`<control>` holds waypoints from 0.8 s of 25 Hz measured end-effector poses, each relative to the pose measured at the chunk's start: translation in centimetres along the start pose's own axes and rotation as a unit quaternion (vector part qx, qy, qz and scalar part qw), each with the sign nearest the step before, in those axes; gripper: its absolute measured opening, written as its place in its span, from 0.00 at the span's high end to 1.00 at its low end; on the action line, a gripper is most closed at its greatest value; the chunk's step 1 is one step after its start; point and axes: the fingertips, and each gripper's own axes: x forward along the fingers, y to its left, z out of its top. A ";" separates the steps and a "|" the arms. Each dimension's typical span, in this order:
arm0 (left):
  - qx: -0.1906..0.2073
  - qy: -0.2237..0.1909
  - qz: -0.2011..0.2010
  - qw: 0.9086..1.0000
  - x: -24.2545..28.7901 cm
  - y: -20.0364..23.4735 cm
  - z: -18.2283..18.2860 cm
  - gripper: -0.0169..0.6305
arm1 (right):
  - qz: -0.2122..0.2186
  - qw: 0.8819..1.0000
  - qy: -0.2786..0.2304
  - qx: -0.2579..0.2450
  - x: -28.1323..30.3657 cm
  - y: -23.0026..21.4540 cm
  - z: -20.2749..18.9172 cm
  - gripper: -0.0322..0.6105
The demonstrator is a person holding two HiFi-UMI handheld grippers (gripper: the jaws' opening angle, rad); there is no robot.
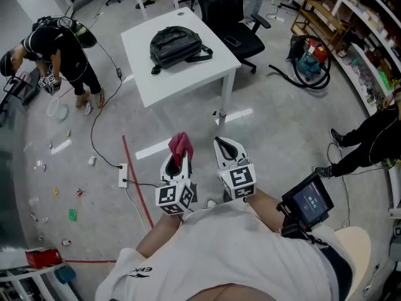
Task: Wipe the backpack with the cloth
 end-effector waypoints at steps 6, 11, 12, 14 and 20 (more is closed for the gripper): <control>0.007 0.004 0.012 1.000 5.0 -0.2 0.9 0.79 | 0.011 1.000 -0.004 0.009 3.8 -4.1 1.1 0.95; 0.016 0.003 0.014 1.000 10.3 -1.6 2.0 0.79 | 0.017 1.000 -0.011 0.017 6.5 -8.7 2.3 0.95; 0.018 0.004 0.013 1.000 11.2 -2.0 2.2 0.79 | 0.018 1.000 -0.012 0.019 6.9 -9.6 2.5 0.95; 0.022 0.006 0.013 1.000 13.1 -2.8 2.3 0.79 | 0.021 0.999 -0.012 0.022 7.7 -11.4 2.7 0.95; 0.029 0.006 0.015 0.999 18.6 -5.2 2.6 0.79 | 0.028 0.999 -0.012 0.024 9.9 -16.9 2.9 0.95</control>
